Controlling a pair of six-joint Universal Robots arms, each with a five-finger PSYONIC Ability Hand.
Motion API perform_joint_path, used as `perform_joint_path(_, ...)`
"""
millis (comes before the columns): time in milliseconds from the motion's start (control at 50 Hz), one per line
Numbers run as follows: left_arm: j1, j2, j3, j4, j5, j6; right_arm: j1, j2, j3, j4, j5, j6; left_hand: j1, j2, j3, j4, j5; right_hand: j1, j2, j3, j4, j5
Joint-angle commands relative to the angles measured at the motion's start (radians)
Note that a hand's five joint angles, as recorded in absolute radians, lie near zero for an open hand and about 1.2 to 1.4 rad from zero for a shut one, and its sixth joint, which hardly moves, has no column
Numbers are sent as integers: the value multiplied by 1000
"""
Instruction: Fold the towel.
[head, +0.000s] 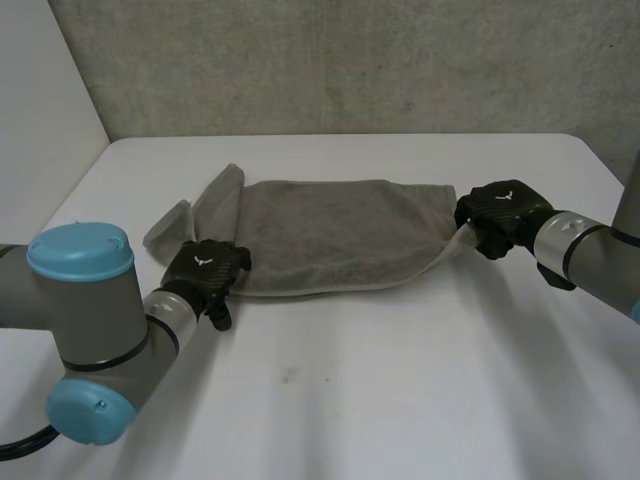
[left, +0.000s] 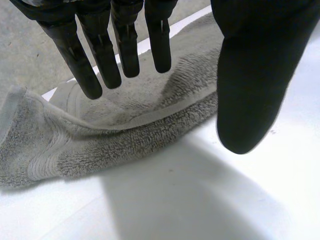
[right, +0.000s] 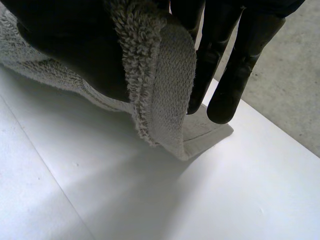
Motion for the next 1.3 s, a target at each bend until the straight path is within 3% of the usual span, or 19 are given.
perform_joint_path(20, 17, -1, 7, 47, -2, 3, -32, -12, 70, -50, -6, 23, -21, -17, -19, -19, -22, 3, 183, 181, 179, 187)
perform_joint_path(160, 79, -6, 10, 120, 0, 5, -45, -13, 104, -111, -12, 78, 0, 3, 2, 1, -1, 3, 183, 181, 179, 187)
perform_joint_path(280, 178, -18, 33, 146, 21, 6, -45, -13, 107, -115, -14, 84, 76, 80, 78, 77, 75, 3, 183, 181, 179, 187)
perform_joint_path(480, 286, -122, 113, 149, 243, 6, -43, -6, 119, -119, -14, 84, 123, 127, 125, 124, 122, 3, 183, 181, 179, 187)
perform_joint_path(760, 327, -228, 221, 153, 299, 6, -43, -3, 136, -128, -14, 83, 123, 127, 125, 124, 122, 3, 183, 181, 179, 187)
perform_joint_path(920, 329, -224, 233, 158, 391, 9, -43, 2, 136, -128, -12, 81, 120, 124, 122, 122, 119, 3, 183, 181, 179, 187)
perform_joint_path(1060, 329, -231, 279, 169, 480, 139, -42, 7, 136, -128, -12, 78, 120, 124, 122, 122, 119, 3, 183, 181, 179, 187)
perform_joint_path(1180, 327, -288, 363, 153, 498, 285, -42, 13, 136, -128, -14, 77, 132, 135, 134, 133, 131, 3, 183, 181, 179, 187)
perform_joint_path(1300, 327, -333, 431, 109, 498, 354, -43, 13, 134, -128, -12, 77, 170, 174, 172, 171, 169, 3, 183, 181, 179, 187)
